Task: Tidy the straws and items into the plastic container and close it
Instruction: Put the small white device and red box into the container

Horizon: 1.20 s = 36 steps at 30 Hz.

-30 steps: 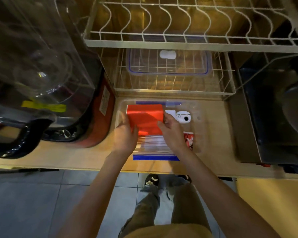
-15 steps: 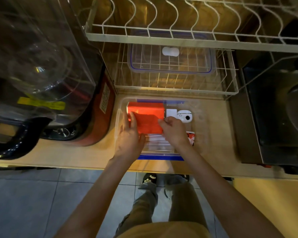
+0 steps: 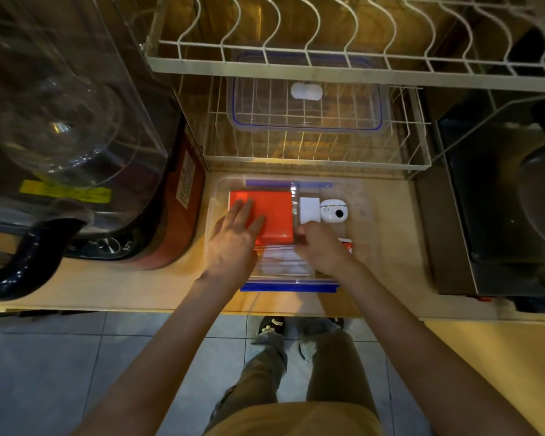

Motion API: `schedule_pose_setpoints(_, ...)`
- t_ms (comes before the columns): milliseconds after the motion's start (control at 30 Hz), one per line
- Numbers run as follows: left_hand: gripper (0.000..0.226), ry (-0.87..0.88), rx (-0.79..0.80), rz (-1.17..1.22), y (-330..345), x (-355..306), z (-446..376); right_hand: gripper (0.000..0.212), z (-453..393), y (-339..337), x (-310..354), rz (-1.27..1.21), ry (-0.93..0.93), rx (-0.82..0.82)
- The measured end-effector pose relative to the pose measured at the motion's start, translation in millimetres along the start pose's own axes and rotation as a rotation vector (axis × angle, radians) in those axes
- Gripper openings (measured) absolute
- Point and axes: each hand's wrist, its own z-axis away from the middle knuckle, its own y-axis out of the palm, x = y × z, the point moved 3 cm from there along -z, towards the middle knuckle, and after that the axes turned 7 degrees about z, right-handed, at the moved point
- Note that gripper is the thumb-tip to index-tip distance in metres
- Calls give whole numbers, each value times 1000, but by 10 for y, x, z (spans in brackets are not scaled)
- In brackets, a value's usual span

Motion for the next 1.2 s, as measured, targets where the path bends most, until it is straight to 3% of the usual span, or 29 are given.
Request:
schedule_pose_setpoints(67, 59, 58, 23, -21, 0, -6, -72, 28, -2, 44, -1, 152, -59, 88)
schedule_pose_setpoints(200, 53, 56, 37, -24, -49, 1, -181, 52, 5, 45, -8, 253, -114, 98)
schedule_pose_setpoints(333, 56, 42, 76, -34, -109, -4, -184, 35, 54, 27, -41, 381, -179, 117)
schedule_pose_setpoints(467, 55, 25, 55, -16, -170, -33, -163, 38, 82, -38, -8, 385, -235, 118)
schedule_pose_setpoints(767, 22, 89, -120, 96, -158, -55, -39, 37, 100, -30, -35, 412, -262, 129)
schedule_pose_setpoints(933, 29, 91, 175, 80, 59, -94, 41, 26, 108, -56, -56, 350, -233, 103)
schedule_pose_setpoints(1033, 34, 88, 257, 112, 176, -89, 96, 18, 109, -33, -100, 315, -197, 79)
schedule_pose_setpoints(1133, 44, 44, 288, 89, 244, -89, 103, 23, 92, 36, -147, 303, -198, 122)
schedule_pose_setpoints(1200, 65, 26, 300, 14, 255, -71, 87, 27, 87, 49, -168, 293, -184, 165)
